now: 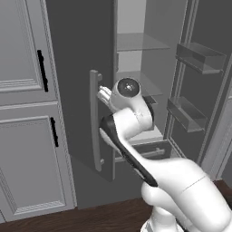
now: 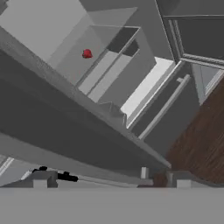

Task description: Take the strawberry from the fridge and place it on top of the pancake, located on the dining counter.

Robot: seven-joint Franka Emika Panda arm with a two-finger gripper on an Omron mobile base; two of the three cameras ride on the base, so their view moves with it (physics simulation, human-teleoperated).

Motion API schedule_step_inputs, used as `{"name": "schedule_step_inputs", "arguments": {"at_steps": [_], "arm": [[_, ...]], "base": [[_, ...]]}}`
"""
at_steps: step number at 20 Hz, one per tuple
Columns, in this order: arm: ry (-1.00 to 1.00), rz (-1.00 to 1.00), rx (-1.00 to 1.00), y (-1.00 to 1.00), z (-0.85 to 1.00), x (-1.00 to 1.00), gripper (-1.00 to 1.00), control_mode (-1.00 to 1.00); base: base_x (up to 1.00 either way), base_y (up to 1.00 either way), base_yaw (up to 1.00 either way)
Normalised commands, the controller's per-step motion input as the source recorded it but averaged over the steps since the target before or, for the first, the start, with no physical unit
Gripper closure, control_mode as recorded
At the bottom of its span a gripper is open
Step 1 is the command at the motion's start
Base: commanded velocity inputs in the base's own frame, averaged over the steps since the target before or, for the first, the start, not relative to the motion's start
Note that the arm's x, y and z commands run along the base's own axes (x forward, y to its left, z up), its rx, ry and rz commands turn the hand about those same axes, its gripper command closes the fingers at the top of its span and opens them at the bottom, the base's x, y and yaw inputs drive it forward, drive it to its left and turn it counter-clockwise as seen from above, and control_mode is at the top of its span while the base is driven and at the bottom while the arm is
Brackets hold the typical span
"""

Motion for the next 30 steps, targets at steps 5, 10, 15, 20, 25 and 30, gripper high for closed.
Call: {"name": "schedule_step_inputs", "arguments": {"at_steps": [5, 10, 15, 20, 25, 30], "arm": [[0.17, 0.06, 0.93, -0.99, 0.20, 0.00, -1.00, -1.00], [0.23, 0.00, 0.96, -0.67, 0.18, 0.04, -1.00, -1.00], [0.35, 0.00, 0.69, -0.02, 0.01, 0.44, -1.00, -1.00], [0.36, 0.00, 0.28, 0.35, -0.02, 0.60, -1.00, -1.00], [0.21, 0.00, 0.06, 0.32, -0.10, 0.67, -1.00, -1.00], [0.08, 0.01, 0.04, 0.09, -0.09, 0.49, -1.00, -1.00]], "base": [[0.00, 0.00, 0.00], [0.00, 0.00, 0.00], [0.00, 0.00, 0.00], [0.00, 0.00, 0.00], [0.00, 0.00, 0.00], [0.00, 0.00, 0.00]]}}
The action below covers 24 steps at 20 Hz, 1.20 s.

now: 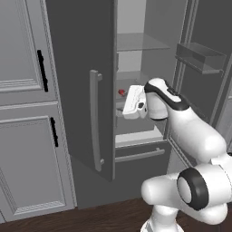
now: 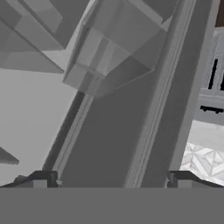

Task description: Take the strawberry from the fridge and place it on top of the pancake, located on the dining counter.

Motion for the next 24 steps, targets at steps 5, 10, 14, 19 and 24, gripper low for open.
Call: {"name": "schedule_step_inputs", "arguments": {"at_steps": [5, 10, 14, 19, 24], "arm": [[0.10, 0.06, 0.02, 0.41, -0.38, 0.00, -1.00, -1.00], [0.09, 0.07, 0.01, 0.46, -0.31, 0.00, -1.00, -1.00], [0.04, 0.06, 0.00, 0.48, -0.24, -0.03, -1.00, -1.00], [0.00, 0.06, 0.00, 0.52, -0.14, -0.48, -1.00, -1.00], [0.00, 0.06, 0.00, 0.44, 0.00, -0.77, -1.00, -1.00]], "base": [[0.00, 0.00, 0.00], [0.00, 0.00, 0.00], [0.00, 0.00, 0.00], [0.00, 0.00, 0.00], [0.00, 0.00, 0.00]]}}
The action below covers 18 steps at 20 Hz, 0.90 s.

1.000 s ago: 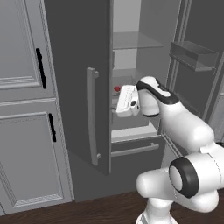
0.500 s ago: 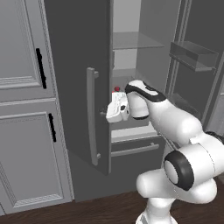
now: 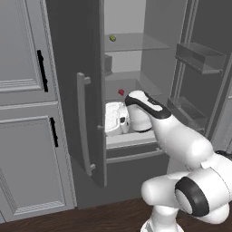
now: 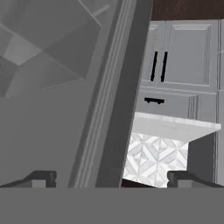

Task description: Take the strawberry from the fridge and place it on top of the pancake, located on the dining counter.

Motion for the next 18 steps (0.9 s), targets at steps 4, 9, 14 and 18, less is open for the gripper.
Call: {"name": "schedule_step_inputs", "arguments": {"at_steps": [4, 9, 14, 18], "arm": [[0.00, 0.06, 0.00, 0.51, 0.00, -0.66, -1.00, -1.00], [0.00, 0.05, 0.00, 0.61, 0.00, -0.44, -1.00, -1.00], [0.02, 0.07, -0.07, 0.79, 0.05, -0.18, -1.00, -1.00], [0.03, 0.09, -0.04, 0.58, 0.05, -0.11, -1.00, -1.00]], "base": [[0.00, 0.00, 0.00], [0.00, 0.00, 0.00], [0.00, 0.00, 0.00], [0.00, 0.00, 0.00]]}}
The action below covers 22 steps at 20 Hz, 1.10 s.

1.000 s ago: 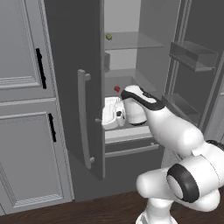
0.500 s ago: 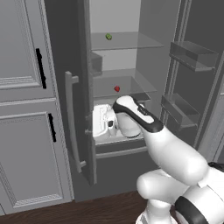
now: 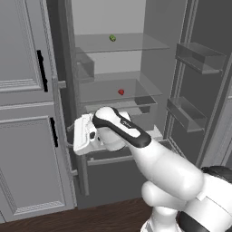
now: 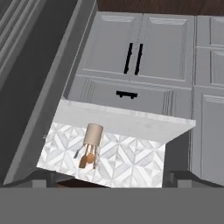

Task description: Take the strawberry from the fridge and place it on top of the pancake, located on the dining counter.

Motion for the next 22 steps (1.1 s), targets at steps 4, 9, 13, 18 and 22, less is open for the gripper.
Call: {"name": "schedule_step_inputs", "arguments": {"at_steps": [4, 9, 13, 18, 22], "arm": [[0.03, 0.07, -0.05, 0.56, 0.03, -0.04, -1.00, -1.00], [0.04, 0.05, -0.04, 0.48, 0.00, -0.05, -1.00, -1.00], [0.03, 0.06, -0.03, 0.43, 0.01, -0.03, -1.00, -1.00], [0.00, 0.00, -0.02, 0.16, 0.05, -0.07, -1.00, -1.00], [0.00, 0.00, 0.02, -0.54, 0.47, -0.19, -1.00, -1.00]], "base": [[0.00, 0.00, 0.00], [0.00, 0.00, 0.00], [0.00, 0.00, 0.00], [0.00, 0.00, 0.00], [0.00, 0.00, 0.00]]}}
